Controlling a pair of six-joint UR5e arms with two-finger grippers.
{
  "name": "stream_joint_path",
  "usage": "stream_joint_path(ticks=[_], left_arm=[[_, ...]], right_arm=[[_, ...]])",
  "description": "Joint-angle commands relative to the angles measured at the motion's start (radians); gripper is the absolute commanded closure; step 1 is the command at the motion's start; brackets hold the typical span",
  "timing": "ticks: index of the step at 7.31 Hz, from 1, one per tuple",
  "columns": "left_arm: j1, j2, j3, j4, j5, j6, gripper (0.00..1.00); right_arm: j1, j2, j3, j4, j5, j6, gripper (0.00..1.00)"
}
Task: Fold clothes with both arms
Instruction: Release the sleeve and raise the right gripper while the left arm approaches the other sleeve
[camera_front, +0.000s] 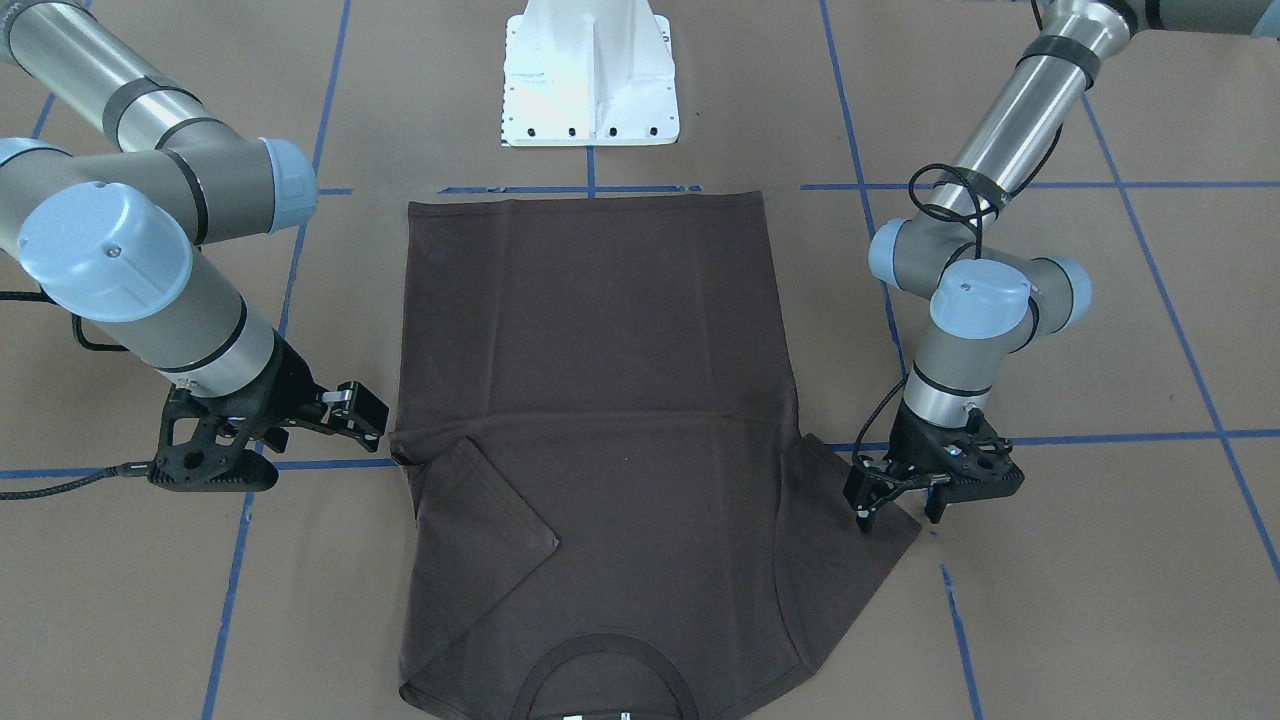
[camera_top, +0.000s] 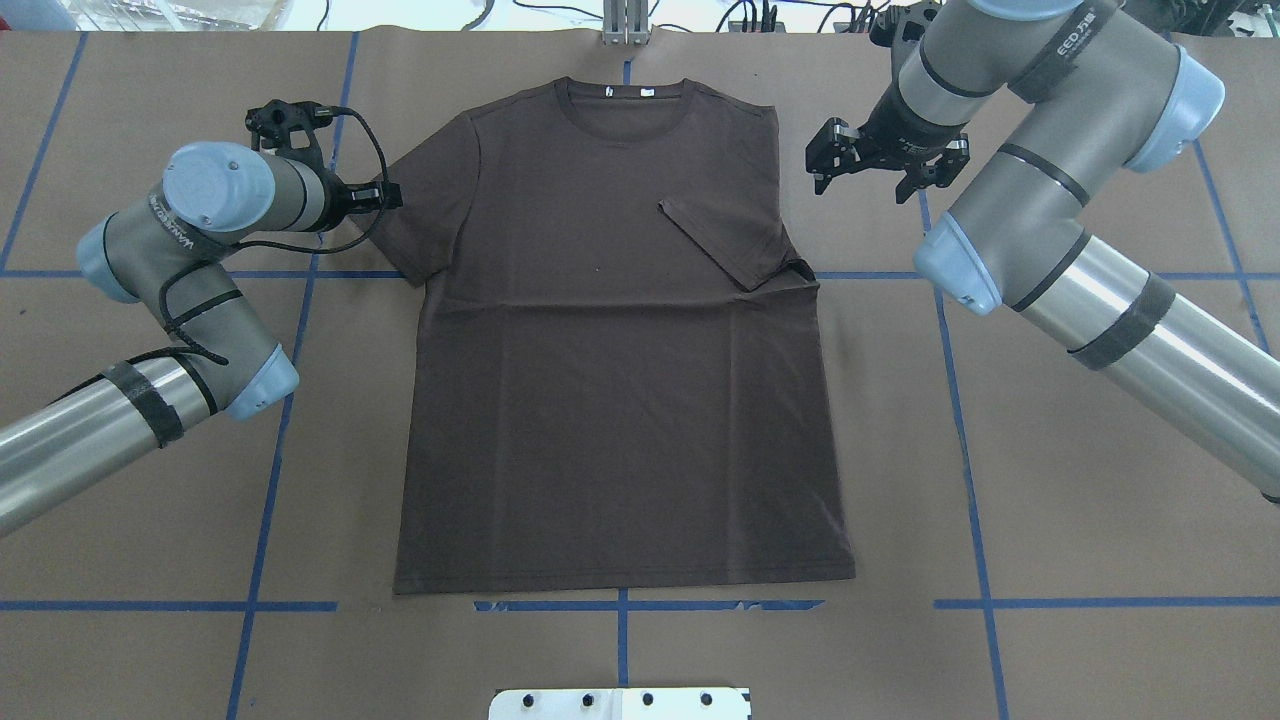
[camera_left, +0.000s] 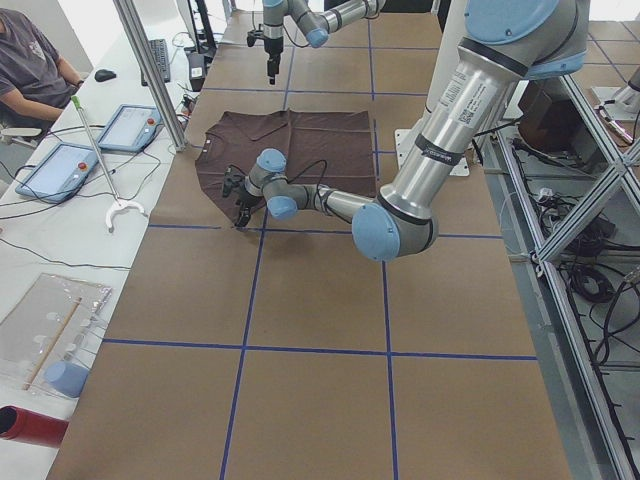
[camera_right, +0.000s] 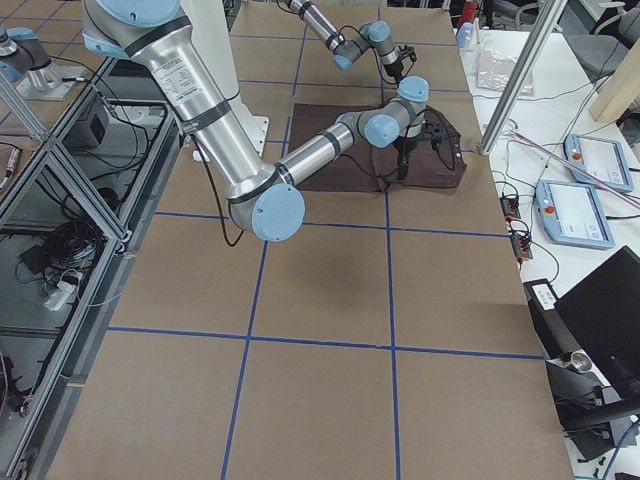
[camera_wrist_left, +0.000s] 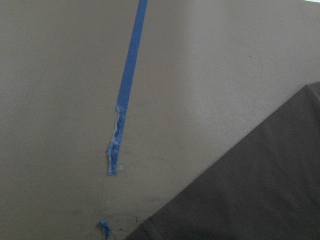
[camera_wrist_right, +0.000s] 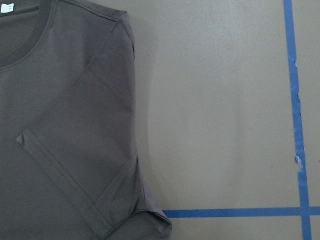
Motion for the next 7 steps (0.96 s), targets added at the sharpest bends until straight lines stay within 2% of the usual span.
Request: stream_joint_path(ticks=[1, 3, 5, 7], left_arm=[[0.000, 0.000, -0.002, 0.001, 0.000, -0.003, 0.24], [0.000, -0.005, -0.005, 0.004, 0.000, -0.005, 0.72], [0.000, -0.008, -0.009, 0.009, 0.000, -0.002, 1.00], [0.000, -0.011, -0.012, 0.010, -0.001, -0.008, 1.00]], right_arm=[[-0.002, 0.002, -0.002, 0.000, 0.000, 0.004, 0.00], [-0.004, 0.002, -0.005, -0.001, -0.002, 0.004, 0.00], [-0.008, 0.002, -0.014, 0.000, -0.002, 0.002, 0.00], [-0.013, 0.002, -0.020, 0.002, -0.003, 0.001, 0.00]])
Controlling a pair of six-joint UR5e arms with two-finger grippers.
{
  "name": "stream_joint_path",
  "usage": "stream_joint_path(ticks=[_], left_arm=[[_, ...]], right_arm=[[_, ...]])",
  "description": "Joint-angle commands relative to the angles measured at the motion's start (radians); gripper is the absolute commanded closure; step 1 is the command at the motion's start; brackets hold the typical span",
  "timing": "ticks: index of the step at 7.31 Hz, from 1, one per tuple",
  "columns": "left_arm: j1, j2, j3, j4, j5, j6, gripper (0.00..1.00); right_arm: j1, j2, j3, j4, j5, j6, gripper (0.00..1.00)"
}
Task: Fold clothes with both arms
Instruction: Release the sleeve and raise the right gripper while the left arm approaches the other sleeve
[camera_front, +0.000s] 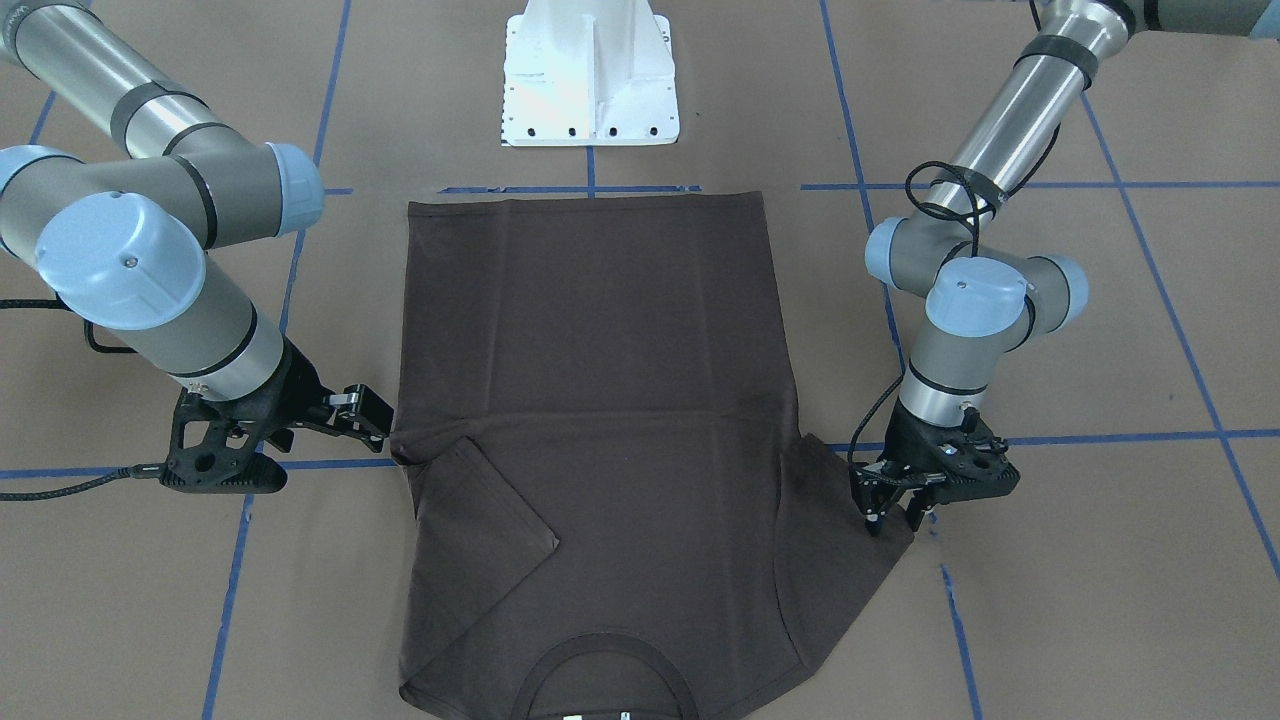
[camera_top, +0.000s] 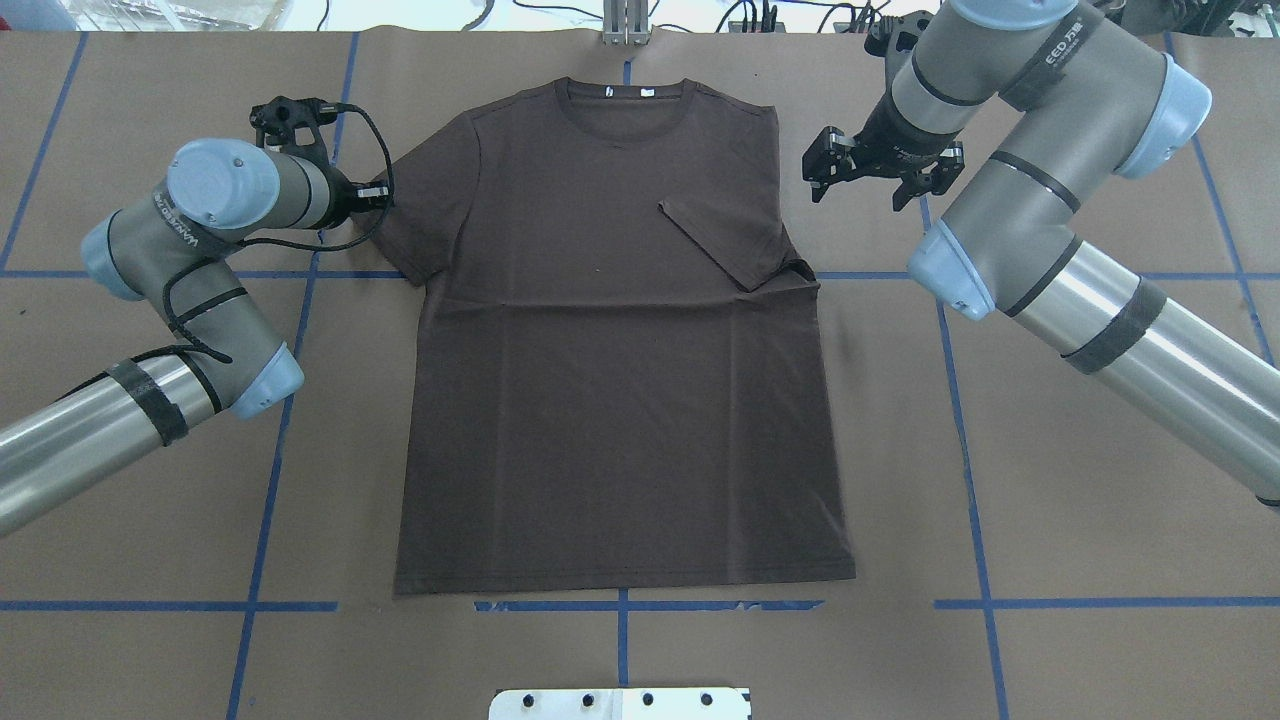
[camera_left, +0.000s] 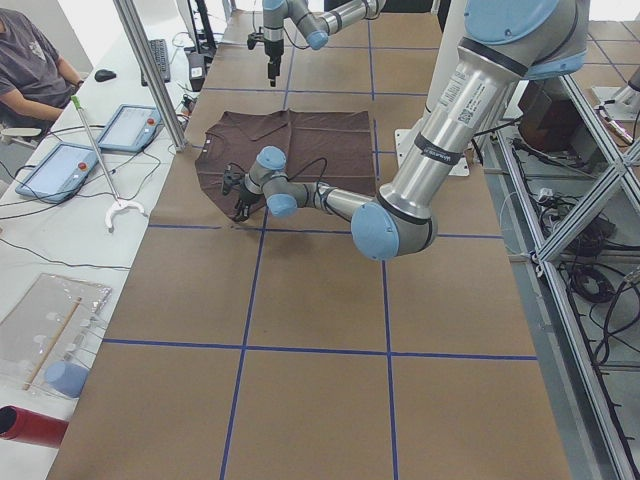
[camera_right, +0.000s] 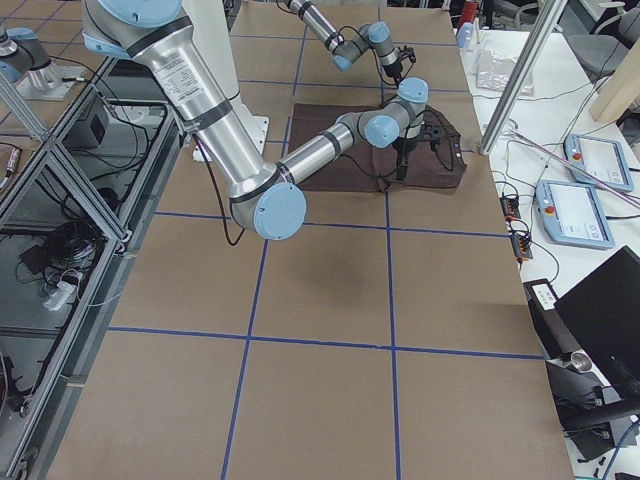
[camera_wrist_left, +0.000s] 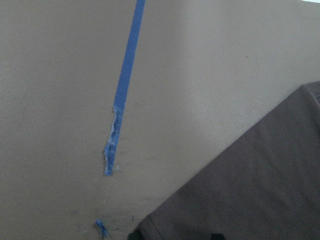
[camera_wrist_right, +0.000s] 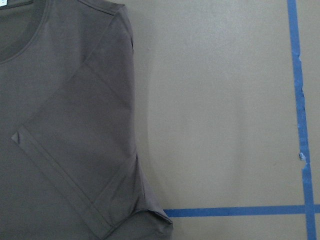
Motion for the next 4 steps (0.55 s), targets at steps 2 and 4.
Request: stream_joint_path(ticks=[2, 4], left_arm=[[0.000, -0.011, -0.024, 0.029, -0.010, -0.005, 1.00], [0.000, -0.029, -0.080, 0.083, -0.012, -0.008, 1.00]], right_arm=[[-0.003, -0.006, -0.006, 0.002, -0.001, -0.003, 0.00], [-0.002, -0.011, -0.005, 0.002, -0.001, -0.009, 0.00]])
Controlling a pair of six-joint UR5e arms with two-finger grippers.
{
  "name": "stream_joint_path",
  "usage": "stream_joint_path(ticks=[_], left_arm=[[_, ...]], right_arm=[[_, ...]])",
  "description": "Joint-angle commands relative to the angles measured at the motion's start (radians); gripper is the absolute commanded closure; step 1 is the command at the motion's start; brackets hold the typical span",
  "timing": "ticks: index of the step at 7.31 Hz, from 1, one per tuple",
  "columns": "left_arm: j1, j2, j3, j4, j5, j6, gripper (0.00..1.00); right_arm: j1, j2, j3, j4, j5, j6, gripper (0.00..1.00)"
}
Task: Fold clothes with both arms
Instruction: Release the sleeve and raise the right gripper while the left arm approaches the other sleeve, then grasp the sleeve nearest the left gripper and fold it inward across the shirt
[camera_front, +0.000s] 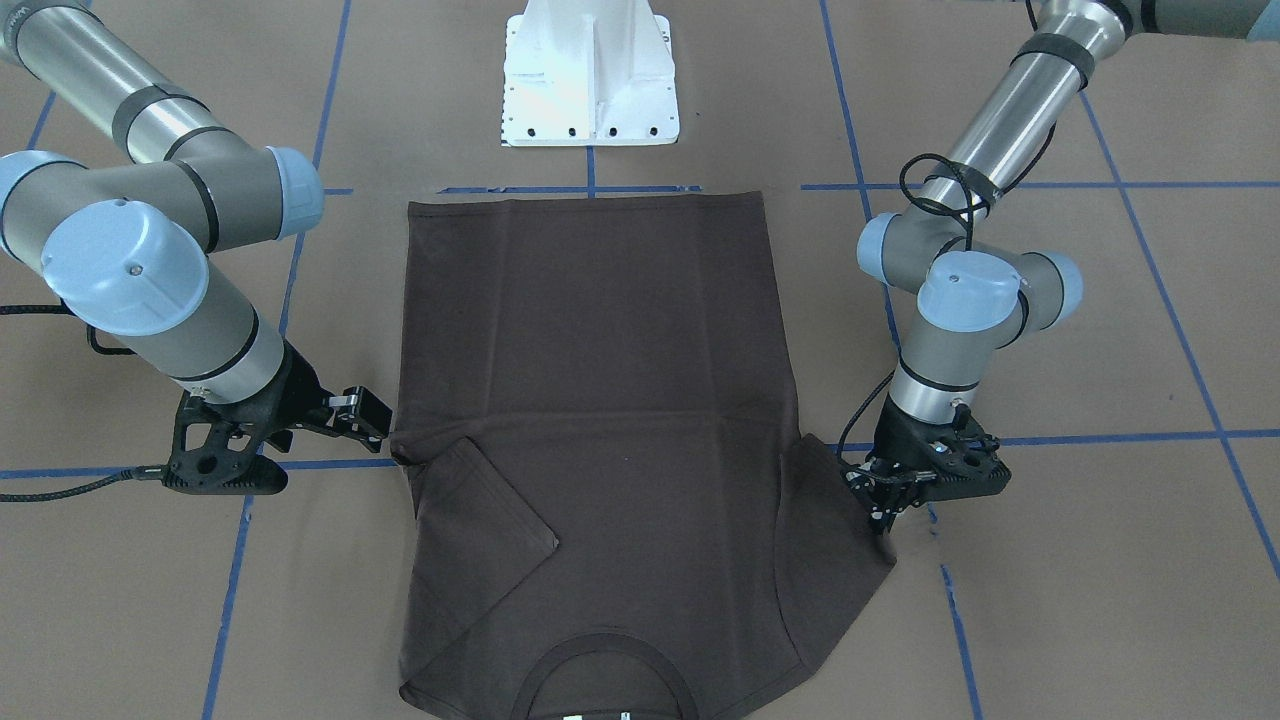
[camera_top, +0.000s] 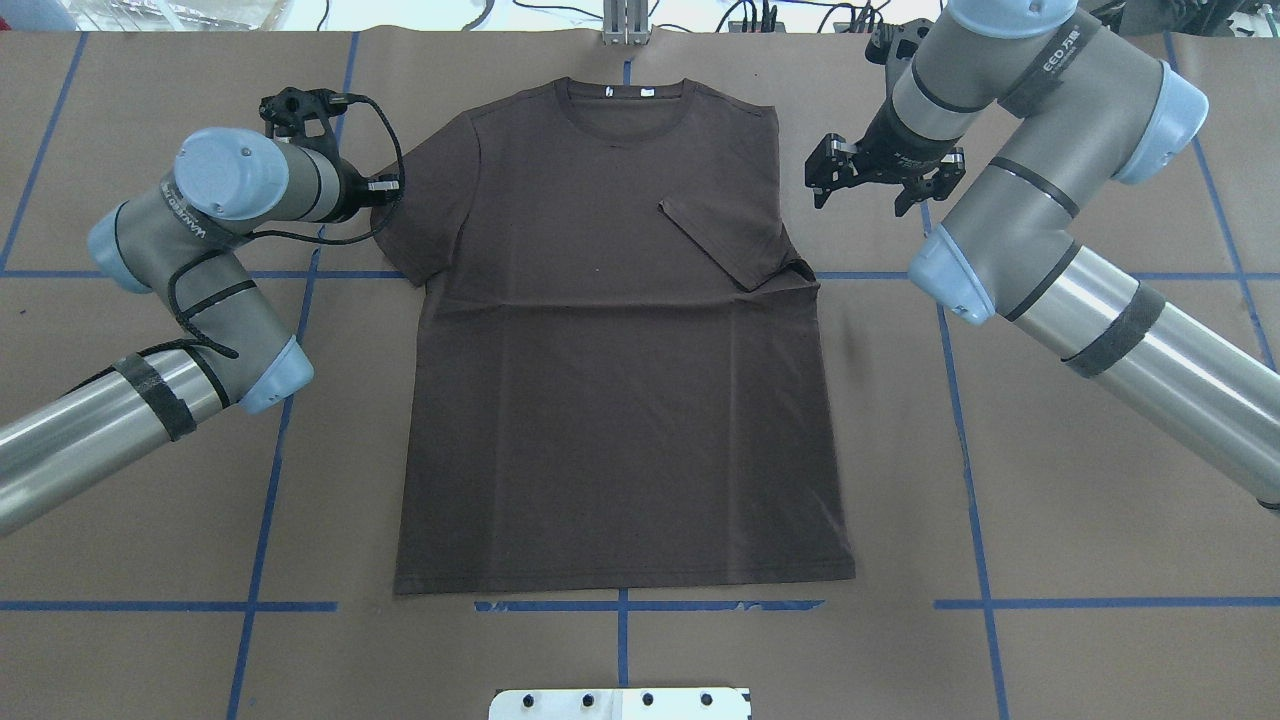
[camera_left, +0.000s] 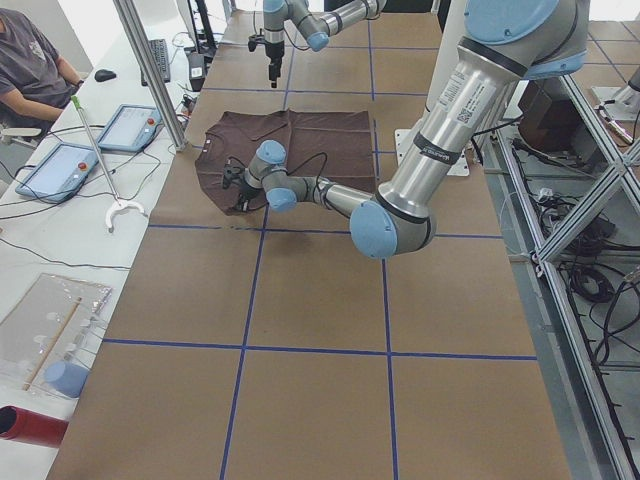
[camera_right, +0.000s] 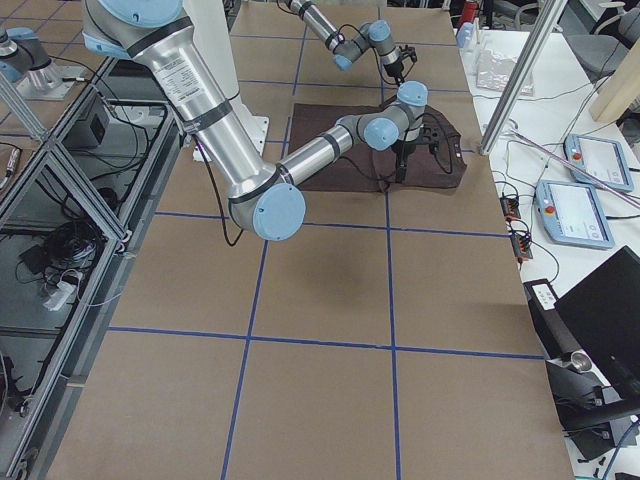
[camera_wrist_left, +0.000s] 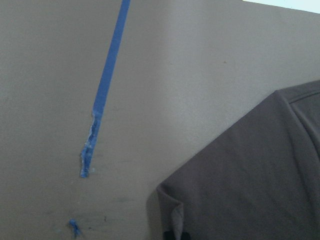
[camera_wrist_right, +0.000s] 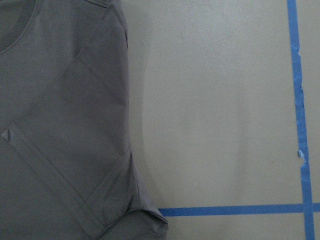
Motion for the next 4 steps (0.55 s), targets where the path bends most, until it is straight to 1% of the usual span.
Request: stream_joint_path(ticks=[1, 2, 3, 4], left_arm=[[0.000, -0.058, -0.085, 0.153, -0.003, -0.016, 1.00], [0.003, -0.120, -0.091, 0.212, -0.003, -0.073, 1.00], [0.033, -0.186, -0.059, 0.208, -0.002, -0.171, 1.00], [0.076, -0.295, 0.049, 0.205, 0.003, -0.244, 1.00]], right_arm=[[0.001, -0.003, 0.001, 0.000, 0.000, -0.005, 0.00], [0.003, -0.004, 0.001, 0.000, 0.000, -0.007, 0.00], [0.004, -0.006, 0.001, 0.000, 0.000, -0.007, 0.00], [0.006, -0.006, 0.001, 0.000, 0.000, -0.007, 0.00]])
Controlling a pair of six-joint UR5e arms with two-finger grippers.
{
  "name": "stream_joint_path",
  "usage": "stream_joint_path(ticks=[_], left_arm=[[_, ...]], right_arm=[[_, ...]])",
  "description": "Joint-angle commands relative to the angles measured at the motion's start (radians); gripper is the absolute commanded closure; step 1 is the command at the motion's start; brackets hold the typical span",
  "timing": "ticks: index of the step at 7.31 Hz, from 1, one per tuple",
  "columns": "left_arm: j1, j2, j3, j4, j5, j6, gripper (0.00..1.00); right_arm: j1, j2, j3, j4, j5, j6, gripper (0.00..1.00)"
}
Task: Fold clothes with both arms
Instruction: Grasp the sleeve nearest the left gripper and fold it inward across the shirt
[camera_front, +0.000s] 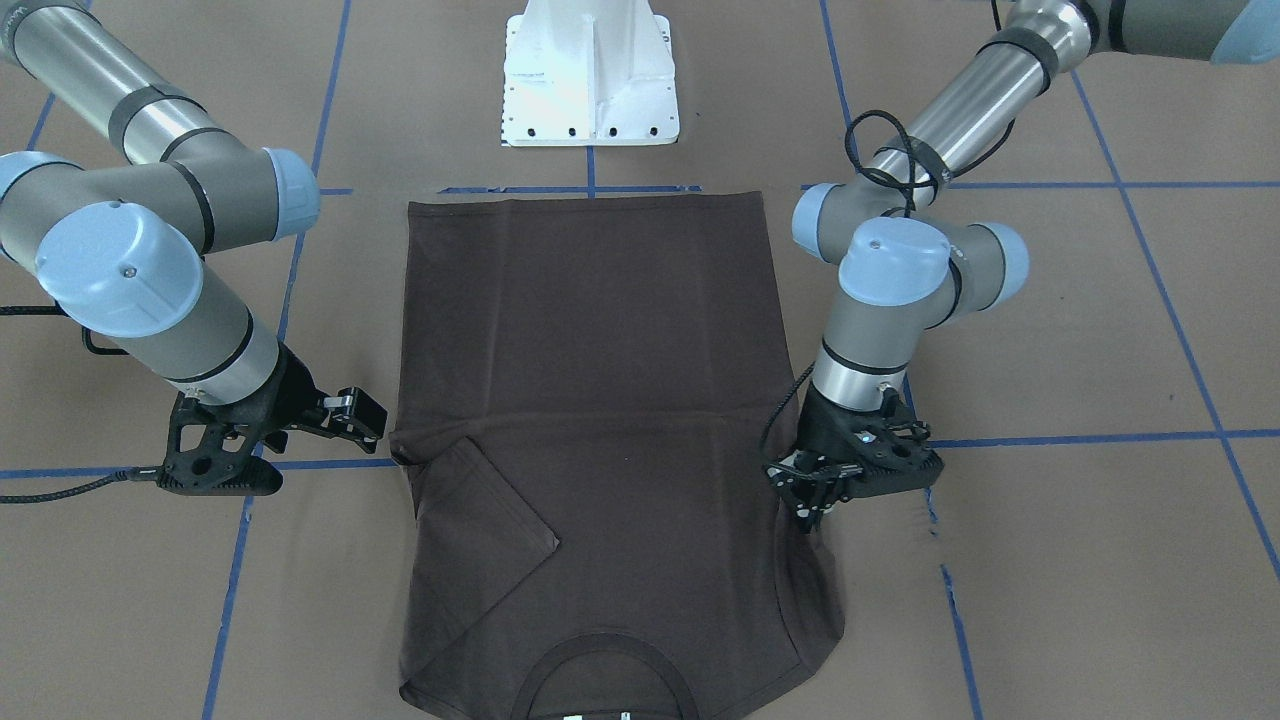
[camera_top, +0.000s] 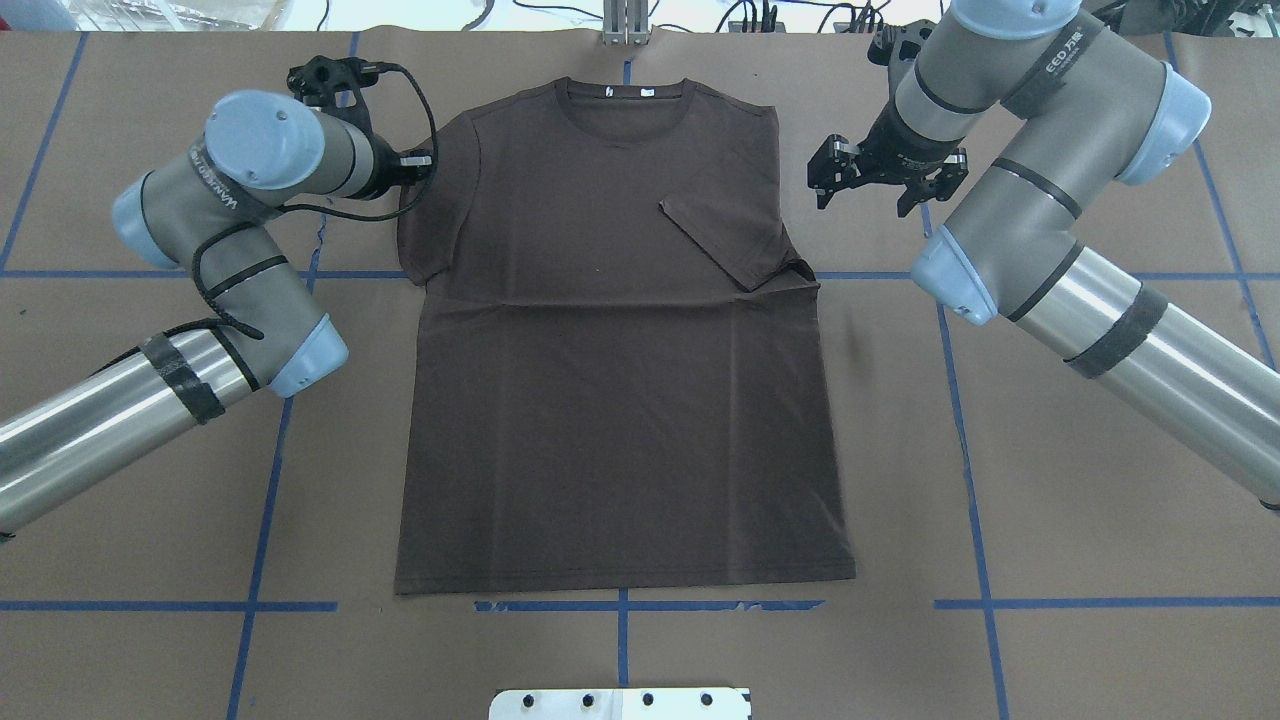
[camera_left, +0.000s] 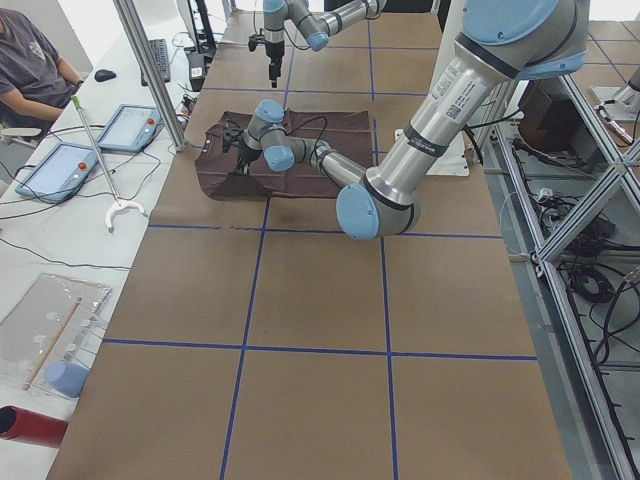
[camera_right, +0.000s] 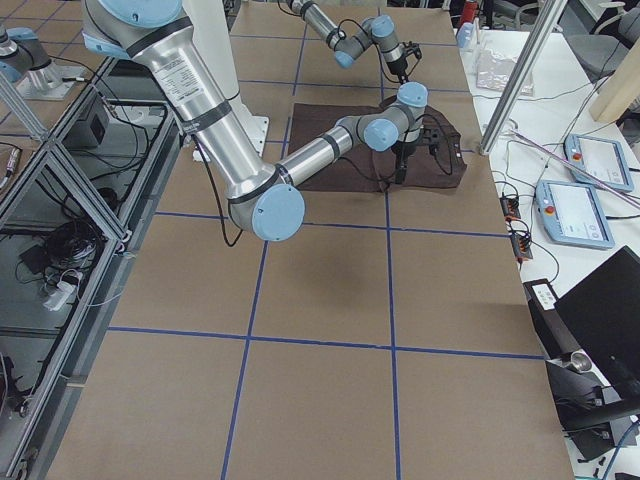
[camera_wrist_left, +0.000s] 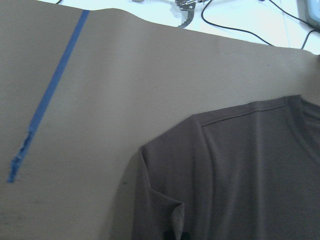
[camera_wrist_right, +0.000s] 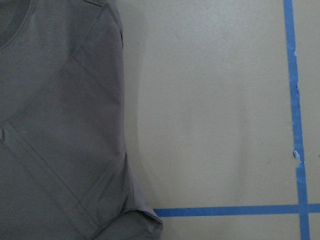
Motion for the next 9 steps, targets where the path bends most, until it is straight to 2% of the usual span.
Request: stream_joint_path(ticks=[1, 2, 3, 5, 6, 7, 8, 9], left_arm=[[0.085, -0.172, 0.164, 0.000, 0.009, -0.135, 1.00], [0.101, -0.173, 0.168, -0.003, 0.010, -0.134, 1.00], [0.107, -0.147, 0.169, -0.041, 0.010, -0.127, 0.01], [0.110, -0.130, 0.151, -0.078, 0.004, -0.102, 0.00], [0.107, -0.099, 0.075, -0.063, -0.002, -0.078, 0.00], [0.107, -0.022, -0.050, -0.022, -0.052, -0.056, 0.00], [0.106, 0.093, -0.234, 0.071, -0.100, 0.008, 0.00], [0.104, 0.204, -0.412, 0.149, -0.132, 0.140, 0.00]], right_arm=[[0.002, -0.005, 0.000, 0.000, 0.000, 0.000, 0.00], [0.004, -0.006, -0.002, 0.000, 0.002, 0.000, 0.00], [0.005, -0.004, -0.002, -0.002, 0.002, 0.004, 0.00], [0.005, 0.001, 0.000, 0.000, 0.009, 0.015, 0.00], [0.004, -0.004, 0.011, 0.000, 0.011, 0.015, 0.00], [-0.034, -0.022, 0.052, 0.002, 0.009, 0.065, 0.00], [-0.100, -0.094, 0.157, 0.009, -0.004, 0.157, 0.00], [-0.157, -0.198, 0.263, 0.078, -0.027, 0.174, 0.00]])
